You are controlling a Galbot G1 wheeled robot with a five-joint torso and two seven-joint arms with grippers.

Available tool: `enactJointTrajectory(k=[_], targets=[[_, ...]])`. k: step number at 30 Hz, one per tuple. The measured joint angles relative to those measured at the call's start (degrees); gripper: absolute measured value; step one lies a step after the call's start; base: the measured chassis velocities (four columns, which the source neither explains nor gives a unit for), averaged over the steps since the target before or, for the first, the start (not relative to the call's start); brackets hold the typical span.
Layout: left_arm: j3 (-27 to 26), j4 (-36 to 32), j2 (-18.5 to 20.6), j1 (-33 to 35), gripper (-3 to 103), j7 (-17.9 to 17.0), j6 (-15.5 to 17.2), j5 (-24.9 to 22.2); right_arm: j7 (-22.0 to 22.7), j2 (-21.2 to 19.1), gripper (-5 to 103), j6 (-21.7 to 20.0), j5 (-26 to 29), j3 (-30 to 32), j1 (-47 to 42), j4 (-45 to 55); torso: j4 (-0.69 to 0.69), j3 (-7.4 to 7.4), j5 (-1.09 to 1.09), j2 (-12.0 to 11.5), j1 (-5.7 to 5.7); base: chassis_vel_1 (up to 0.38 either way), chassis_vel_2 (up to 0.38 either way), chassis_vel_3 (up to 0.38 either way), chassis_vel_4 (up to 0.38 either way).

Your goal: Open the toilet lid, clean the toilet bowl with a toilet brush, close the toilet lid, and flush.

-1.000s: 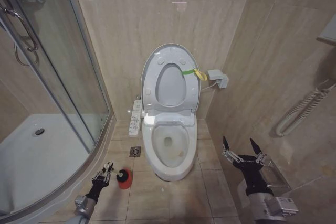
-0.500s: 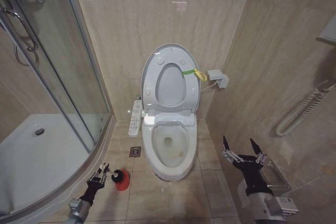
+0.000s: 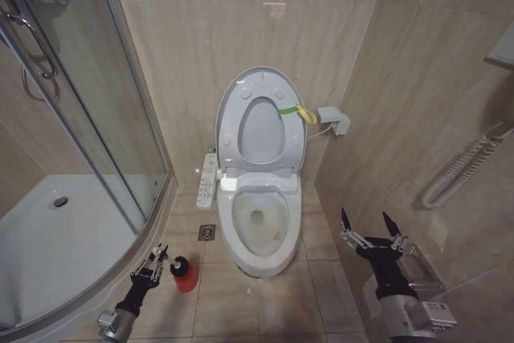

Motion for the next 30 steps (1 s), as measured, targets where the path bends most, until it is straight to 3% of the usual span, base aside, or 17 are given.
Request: enactJointTrajectory(k=[5,11,14,30], targets=[[-0.8,-4.5,-0.8,3.0,21,-0.4,-0.1,0.4,0.0,0.0,100,0.0,0.0,0.0,0.0,0.0,0.00,0.00,0.00,0.0,0.00,0.000,0.000,0.000,0.000],[-4.8,-13.6,-3.5,11.4,21,-1.7,-0.8,2.3,0.0,0.0,100,0.0,0.0,0.0,0.0,0.0,0.02,0.00,0.00,0.0,0.00,0.000,0.000,0.000,0.000],[-7.8,-24.1,-6.0,20.2,21,-1.2,-3.3,3.9,0.0,0.0,100,0.0,0.0,0.0,0.0,0.0,0.00,0.00,0.00,0.0,-0.01,0.000,0.000,0.000,0.000],[-7.9,-42.4,-7.6,26.8,21,-2.2,0.2,2.9,0.0,0.0,100,0.0,0.0,0.0,0.0,0.0,0.01,0.00,0.00,0.0,0.00,0.000,0.000,0.000,0.000]])
